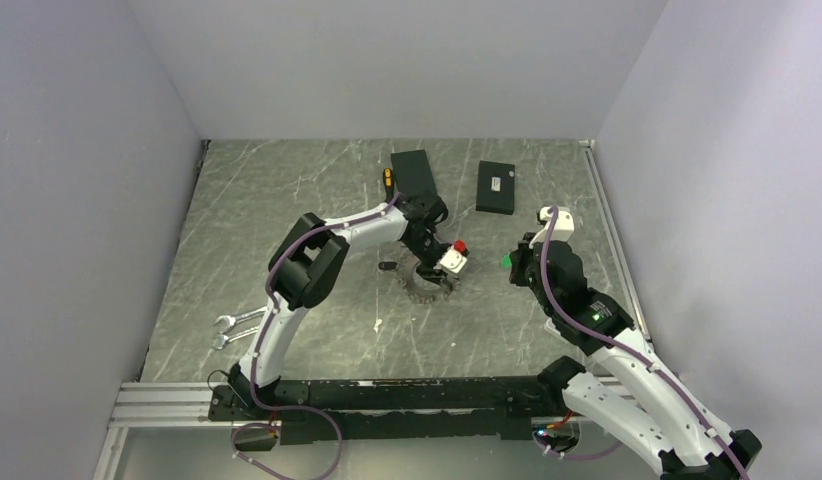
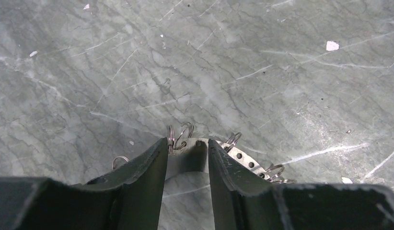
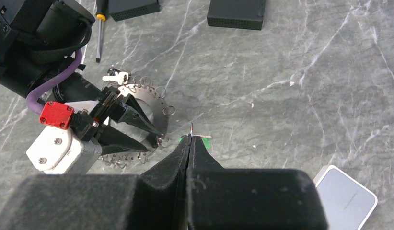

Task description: Put the keys on the keyring

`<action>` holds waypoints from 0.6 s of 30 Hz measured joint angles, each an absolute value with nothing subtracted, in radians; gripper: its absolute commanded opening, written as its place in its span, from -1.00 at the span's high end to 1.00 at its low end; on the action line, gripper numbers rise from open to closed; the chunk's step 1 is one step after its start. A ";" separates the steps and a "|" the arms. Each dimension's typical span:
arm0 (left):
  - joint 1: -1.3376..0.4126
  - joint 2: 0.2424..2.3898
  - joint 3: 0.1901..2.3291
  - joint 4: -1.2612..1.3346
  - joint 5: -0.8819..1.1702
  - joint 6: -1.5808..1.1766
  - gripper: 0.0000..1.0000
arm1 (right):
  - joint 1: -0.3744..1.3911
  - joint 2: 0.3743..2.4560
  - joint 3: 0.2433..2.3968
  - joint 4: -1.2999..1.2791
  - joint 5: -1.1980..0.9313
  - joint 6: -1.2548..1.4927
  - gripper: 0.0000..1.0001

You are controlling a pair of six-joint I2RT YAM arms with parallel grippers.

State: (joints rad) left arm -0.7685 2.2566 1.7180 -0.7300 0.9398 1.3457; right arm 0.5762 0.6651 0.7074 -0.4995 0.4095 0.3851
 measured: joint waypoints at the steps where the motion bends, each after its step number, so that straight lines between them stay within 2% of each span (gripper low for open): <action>1: -0.768 2.256 1.719 -0.731 0.940 1.346 0.19 | 0.576 0.665 0.707 -0.500 0.409 0.385 1.00; 13: -0.776 2.294 1.762 -0.775 0.940 1.358 0.25 | 0.576 0.661 0.707 -0.499 0.406 0.385 1.00; 18: -0.781 2.296 1.761 -0.765 0.940 1.360 0.10 | 0.576 0.659 0.707 -0.499 0.398 0.385 1.00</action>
State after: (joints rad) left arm -0.7807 2.2955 1.7611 -0.7654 0.9398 1.3598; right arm 0.5762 0.6594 0.7074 -0.4988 0.3981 0.3851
